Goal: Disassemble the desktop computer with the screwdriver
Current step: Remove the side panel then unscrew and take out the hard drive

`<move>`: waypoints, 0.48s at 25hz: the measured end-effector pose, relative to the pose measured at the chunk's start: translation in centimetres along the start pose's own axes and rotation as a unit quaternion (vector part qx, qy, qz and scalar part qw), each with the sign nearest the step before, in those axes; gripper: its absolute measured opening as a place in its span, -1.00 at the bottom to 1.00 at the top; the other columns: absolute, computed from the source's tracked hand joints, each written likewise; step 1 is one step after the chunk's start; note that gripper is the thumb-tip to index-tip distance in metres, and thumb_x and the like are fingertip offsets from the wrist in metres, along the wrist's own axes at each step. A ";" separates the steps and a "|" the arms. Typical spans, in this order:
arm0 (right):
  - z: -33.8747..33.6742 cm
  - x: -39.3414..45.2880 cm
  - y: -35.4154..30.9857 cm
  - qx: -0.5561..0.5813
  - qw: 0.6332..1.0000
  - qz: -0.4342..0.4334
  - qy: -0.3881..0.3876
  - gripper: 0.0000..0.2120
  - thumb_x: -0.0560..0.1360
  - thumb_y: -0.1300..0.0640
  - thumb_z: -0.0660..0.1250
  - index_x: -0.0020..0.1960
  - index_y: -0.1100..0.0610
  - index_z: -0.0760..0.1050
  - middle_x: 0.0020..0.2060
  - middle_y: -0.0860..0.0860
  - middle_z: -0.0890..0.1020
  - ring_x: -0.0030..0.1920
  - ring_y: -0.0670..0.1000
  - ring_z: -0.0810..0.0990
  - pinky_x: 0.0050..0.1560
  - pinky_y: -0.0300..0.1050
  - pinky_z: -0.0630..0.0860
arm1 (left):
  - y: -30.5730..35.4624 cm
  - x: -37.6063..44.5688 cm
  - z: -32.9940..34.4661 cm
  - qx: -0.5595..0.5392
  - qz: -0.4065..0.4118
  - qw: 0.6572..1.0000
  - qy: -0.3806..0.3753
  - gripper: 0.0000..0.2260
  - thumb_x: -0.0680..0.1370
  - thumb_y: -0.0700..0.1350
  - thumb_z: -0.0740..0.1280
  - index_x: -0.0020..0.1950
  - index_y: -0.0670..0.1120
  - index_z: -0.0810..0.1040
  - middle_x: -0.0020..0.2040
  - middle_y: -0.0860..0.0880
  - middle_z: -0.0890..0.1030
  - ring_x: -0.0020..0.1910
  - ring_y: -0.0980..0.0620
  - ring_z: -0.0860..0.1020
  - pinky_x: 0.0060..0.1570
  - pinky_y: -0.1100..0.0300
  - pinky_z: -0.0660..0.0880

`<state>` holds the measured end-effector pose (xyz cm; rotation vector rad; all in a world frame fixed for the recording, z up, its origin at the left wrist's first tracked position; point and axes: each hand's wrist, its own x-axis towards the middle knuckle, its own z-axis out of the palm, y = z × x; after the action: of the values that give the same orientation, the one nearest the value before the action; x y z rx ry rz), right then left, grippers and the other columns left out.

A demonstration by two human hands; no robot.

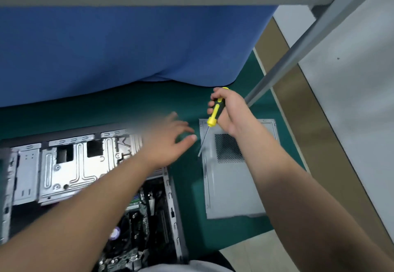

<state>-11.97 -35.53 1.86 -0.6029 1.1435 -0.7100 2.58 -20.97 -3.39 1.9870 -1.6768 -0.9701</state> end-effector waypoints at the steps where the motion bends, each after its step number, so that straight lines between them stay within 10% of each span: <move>1: 1.0 -1.5 0.1 0.028 1.000 -0.005 -0.011 -0.85 0.50 0.37 0.24 0.00 0.17 0.44 -0.31 0.07 0.45 -0.38 0.00 0.44 -0.40 -0.13 0.39 | 1.0 -1.6 0.8 -0.086 0.014 0.996 0.001 -0.56 0.56 0.36 0.15 0.29 0.22 0.58 0.40 0.18 0.55 0.47 0.16 0.39 0.53 0.00 0.19; 3: 2.5 -4.1 0.4 0.061 0.997 -0.025 -0.031 -0.77 0.46 0.37 0.25 0.08 0.17 0.43 -0.26 0.09 0.49 -0.36 0.02 0.49 -0.37 -0.11 0.43 | 2.5 -4.8 2.2 -0.236 0.004 0.971 0.030 -0.74 0.65 0.20 0.23 0.28 0.20 0.56 0.15 0.24 0.68 -0.06 0.11 0.64 0.05 0.09 0.56; 5: 3.8 -6.3 1.3 0.026 0.997 -0.061 -0.036 -0.70 0.50 0.38 0.28 0.19 0.14 0.40 -0.15 0.15 0.53 -0.31 0.05 0.59 -0.31 -0.03 0.55 | 2.5 -7.0 2.9 -0.281 -0.015 0.956 0.084 -0.80 0.72 0.07 0.17 0.26 0.18 0.54 -0.05 0.26 0.71 -0.38 0.08 0.53 -0.34 0.16 0.47; 9: 4.1 -9.7 4.6 -0.307 0.940 -0.149 0.004 -0.52 0.56 0.15 0.38 0.30 -0.19 0.22 0.11 0.24 0.57 -0.15 0.18 0.75 -0.14 0.14 0.71 | 0.3 -9.6 2.1 -0.183 0.006 0.974 0.134 -0.77 0.74 0.04 0.12 0.29 0.11 0.52 -0.12 0.25 0.69 -0.42 0.23 0.52 -0.40 0.22 0.37; 12: 3.6 -11.2 6.1 -0.308 0.941 -0.140 -0.026 -0.42 0.51 0.22 0.45 0.24 -0.25 0.19 0.14 0.30 0.51 -0.15 0.22 0.75 -0.19 0.08 0.70 | -1.6 -10.7 1.7 -0.096 0.042 0.985 0.135 -0.76 0.73 0.07 0.13 0.30 0.10 0.52 -0.06 0.21 0.69 -0.17 0.21 0.60 -0.18 0.10 0.52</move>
<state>-10.11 -22.77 5.09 -1.3266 1.2439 -0.5618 1.89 -10.07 -2.79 1.8143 -1.4490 -0.7619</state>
